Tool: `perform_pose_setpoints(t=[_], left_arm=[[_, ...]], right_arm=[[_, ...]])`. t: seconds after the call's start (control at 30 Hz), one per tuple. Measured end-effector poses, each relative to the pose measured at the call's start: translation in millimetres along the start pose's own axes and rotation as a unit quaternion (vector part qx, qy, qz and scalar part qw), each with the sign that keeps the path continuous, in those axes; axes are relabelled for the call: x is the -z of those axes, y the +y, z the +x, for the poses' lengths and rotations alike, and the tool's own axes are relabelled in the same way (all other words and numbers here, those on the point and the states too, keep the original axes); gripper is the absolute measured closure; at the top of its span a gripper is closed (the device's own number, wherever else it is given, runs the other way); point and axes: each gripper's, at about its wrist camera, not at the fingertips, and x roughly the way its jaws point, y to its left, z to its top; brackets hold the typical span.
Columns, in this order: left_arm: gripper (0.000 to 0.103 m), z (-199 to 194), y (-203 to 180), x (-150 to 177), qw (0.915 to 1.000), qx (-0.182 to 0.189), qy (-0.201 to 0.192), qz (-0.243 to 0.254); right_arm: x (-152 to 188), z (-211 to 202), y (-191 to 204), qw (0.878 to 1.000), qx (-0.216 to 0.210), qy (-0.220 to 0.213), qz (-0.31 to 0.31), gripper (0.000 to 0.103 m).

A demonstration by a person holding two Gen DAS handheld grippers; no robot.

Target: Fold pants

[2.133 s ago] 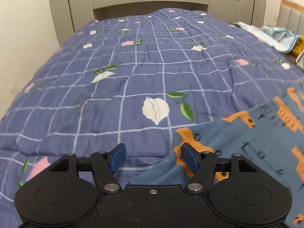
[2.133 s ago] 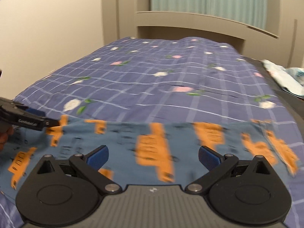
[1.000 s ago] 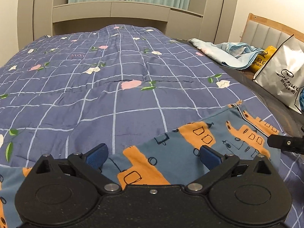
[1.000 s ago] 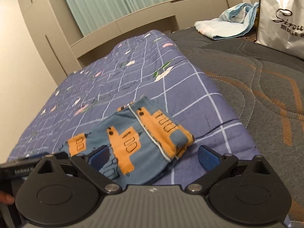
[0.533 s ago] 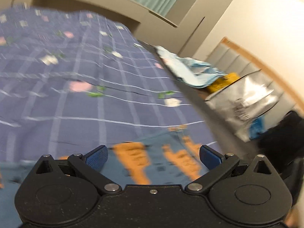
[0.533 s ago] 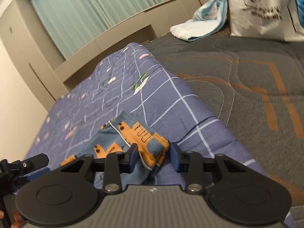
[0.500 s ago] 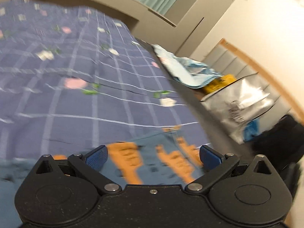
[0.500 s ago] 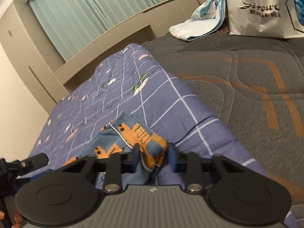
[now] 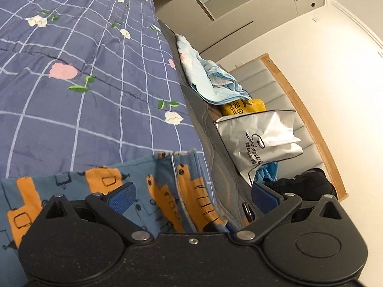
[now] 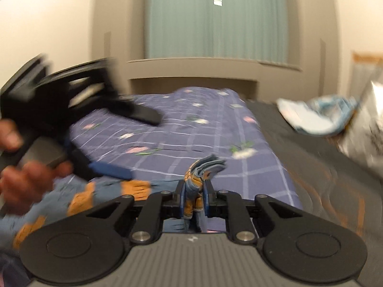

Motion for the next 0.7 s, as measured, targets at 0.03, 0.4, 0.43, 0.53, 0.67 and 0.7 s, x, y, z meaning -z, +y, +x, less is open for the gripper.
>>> perform_pose_setpoints(t=[0.03, 0.4, 0.43, 0.53, 0.67, 0.7], left_arm=[[0.001, -2.1, 2.5, 1.6, 1.0, 0.003, 0.003, -0.003], [0.049, -25.9, 40.2, 30.4, 0.9955, -0.088, -0.026, -0.023], [0.058, -26.1, 43.0, 32.2, 0.9947, -0.096, -0.029, -0.025], [0.073, -27.2, 49.0, 35.9, 0.9925, -0.114, -0.038, -0.022], [0.08, -29.1, 50.5, 37.2, 0.9916, -0.12, -0.045, -0.021], [0.082, -29.0, 50.3, 37.5, 0.9913, -0.122, -0.046, -0.022]], right_arm=[[-0.2, -1.6, 10.9, 1.0, -0.005, 0.0, -0.021, 0.087], [26.5, -1.7, 90.0, 0.988, -0.054, 0.035, -0.137, 0.087], [30.0, 1.3, 93.2, 0.988, -0.058, 0.042, -0.139, 0.087], [38.3, 9.2, 96.8, 0.986, -0.063, 0.061, -0.139, 0.088], [42.2, 10.6, 100.5, 0.987, -0.063, 0.062, -0.137, 0.088], [42.1, 10.9, 101.1, 0.987, -0.063, 0.063, -0.136, 0.088]])
